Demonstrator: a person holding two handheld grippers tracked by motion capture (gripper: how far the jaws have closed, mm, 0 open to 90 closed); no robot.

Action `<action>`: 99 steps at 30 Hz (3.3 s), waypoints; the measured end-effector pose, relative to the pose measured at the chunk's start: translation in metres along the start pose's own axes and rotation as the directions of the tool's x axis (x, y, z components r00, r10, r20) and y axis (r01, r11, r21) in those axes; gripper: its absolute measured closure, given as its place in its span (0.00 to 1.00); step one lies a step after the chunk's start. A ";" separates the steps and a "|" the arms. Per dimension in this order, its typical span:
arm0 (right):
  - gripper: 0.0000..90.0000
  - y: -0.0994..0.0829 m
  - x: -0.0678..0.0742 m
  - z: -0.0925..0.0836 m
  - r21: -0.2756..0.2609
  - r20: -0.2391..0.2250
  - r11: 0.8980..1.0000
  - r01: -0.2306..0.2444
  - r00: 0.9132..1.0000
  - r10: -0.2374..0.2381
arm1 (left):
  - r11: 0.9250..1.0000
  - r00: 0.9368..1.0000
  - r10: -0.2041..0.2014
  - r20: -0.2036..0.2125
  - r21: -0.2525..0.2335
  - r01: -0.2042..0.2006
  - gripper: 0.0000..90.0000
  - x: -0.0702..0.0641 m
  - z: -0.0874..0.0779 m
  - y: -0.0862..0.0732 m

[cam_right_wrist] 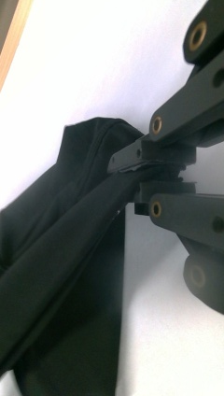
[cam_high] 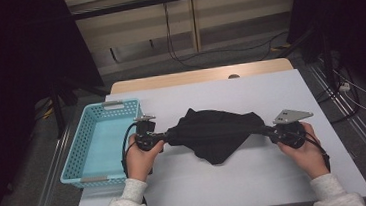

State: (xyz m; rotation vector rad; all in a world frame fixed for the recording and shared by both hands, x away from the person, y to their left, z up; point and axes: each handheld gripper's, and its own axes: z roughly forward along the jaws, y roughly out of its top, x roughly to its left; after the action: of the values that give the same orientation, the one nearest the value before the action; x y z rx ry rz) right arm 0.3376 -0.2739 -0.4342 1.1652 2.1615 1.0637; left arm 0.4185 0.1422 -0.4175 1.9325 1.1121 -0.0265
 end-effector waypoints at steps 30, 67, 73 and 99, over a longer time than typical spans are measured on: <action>0.94 -0.009 -0.015 0.011 0.083 -0.010 0.992 -0.096 0.995 0.098 | 0.989 0.989 0.133 -0.061 -0.061 -0.137 0.33 -0.005 0.015 -0.001; 0.92 -0.010 -0.021 0.005 0.053 -0.026 0.991 -0.123 0.992 0.125 | 0.946 0.942 0.313 -0.124 -0.053 -0.321 0.29 0.002 0.041 0.001; 0.91 -0.010 -0.020 0.006 0.064 -0.039 0.991 -0.118 0.992 0.121 | 0.955 0.958 0.279 -0.067 -0.081 -0.284 0.39 0.004 0.050 0.006; 0.94 -0.005 -0.022 -0.001 0.044 -0.101 0.987 -0.152 0.983 0.156 | 0.988 0.983 0.144 -0.112 -0.045 -0.150 0.96 -0.001 0.010 0.004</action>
State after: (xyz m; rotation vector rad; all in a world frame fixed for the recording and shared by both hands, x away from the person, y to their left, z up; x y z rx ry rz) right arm 0.3465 -0.2946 -0.4367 1.3397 2.2070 1.1791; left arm 0.4248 0.1335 -0.4208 1.9824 1.0271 0.1891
